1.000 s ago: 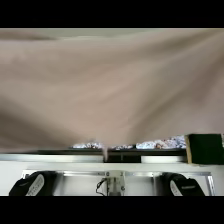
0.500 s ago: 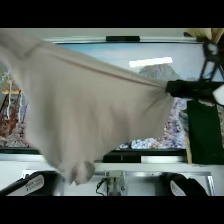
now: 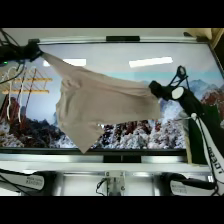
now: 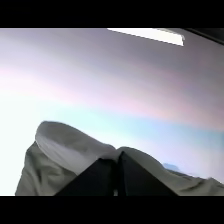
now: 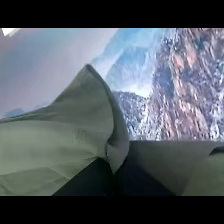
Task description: Fold the shirts.
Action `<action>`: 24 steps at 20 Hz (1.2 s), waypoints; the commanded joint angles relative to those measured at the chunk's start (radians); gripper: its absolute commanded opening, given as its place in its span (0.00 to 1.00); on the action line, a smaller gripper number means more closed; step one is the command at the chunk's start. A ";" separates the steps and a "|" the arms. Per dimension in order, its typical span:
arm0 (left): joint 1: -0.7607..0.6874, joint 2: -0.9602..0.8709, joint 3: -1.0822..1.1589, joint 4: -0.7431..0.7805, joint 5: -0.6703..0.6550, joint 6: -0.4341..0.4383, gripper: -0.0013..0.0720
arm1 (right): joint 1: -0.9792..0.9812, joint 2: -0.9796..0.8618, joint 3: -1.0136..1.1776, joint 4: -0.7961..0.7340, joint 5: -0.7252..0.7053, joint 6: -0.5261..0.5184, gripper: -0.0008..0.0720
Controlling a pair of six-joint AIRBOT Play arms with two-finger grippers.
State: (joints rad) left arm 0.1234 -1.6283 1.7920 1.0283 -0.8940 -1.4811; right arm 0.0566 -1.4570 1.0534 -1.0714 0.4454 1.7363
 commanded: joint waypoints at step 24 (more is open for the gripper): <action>0.144 0.389 -1.265 -0.219 -0.150 0.137 0.91 | -0.334 0.357 -0.005 -0.237 0.732 -0.205 0.80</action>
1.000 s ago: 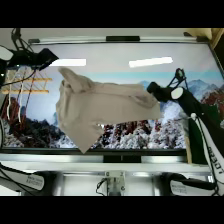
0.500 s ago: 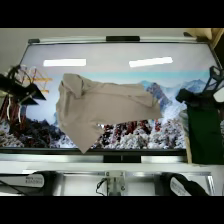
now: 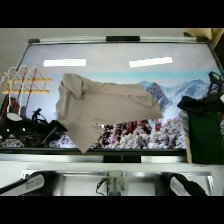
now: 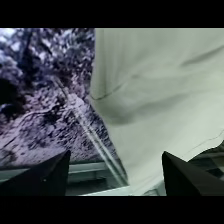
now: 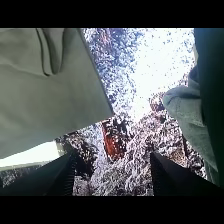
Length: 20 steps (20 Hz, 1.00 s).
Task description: Fold the shirts.
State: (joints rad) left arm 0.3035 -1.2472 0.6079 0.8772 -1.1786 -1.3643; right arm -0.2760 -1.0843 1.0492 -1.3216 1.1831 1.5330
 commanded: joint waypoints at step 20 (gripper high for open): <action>-0.135 0.112 -0.021 -0.164 0.180 0.077 0.06 | 0.000 -0.514 0.000 0.343 -0.095 -0.093 0.93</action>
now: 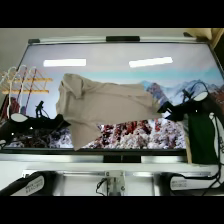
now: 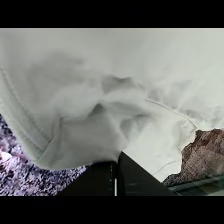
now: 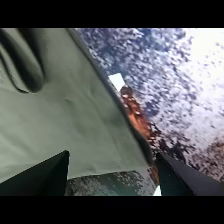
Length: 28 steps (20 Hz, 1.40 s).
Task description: Fold the shirts.
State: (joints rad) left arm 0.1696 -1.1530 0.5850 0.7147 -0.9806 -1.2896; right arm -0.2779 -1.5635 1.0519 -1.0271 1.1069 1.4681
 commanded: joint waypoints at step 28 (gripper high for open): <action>0.125 0.565 1.492 0.338 -0.188 -0.137 0.06 | 0.144 1.160 0.571 -0.232 -0.134 -0.056 0.11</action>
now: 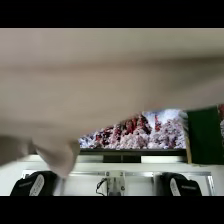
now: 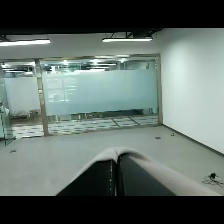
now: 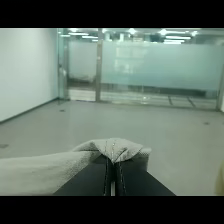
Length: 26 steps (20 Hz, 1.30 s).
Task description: Fold the shirts.
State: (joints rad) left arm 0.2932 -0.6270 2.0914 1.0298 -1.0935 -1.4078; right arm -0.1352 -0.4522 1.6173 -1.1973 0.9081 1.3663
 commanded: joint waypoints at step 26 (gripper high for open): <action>-0.248 -1.020 -0.608 -0.224 0.605 0.143 0.06 | 0.077 -1.175 -0.301 0.091 -0.599 0.065 0.11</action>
State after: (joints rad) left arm 0.1131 -1.5116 1.4117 0.8288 -0.6495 -1.2678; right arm -0.0845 -1.5448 1.2991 -1.1500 0.4656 1.4353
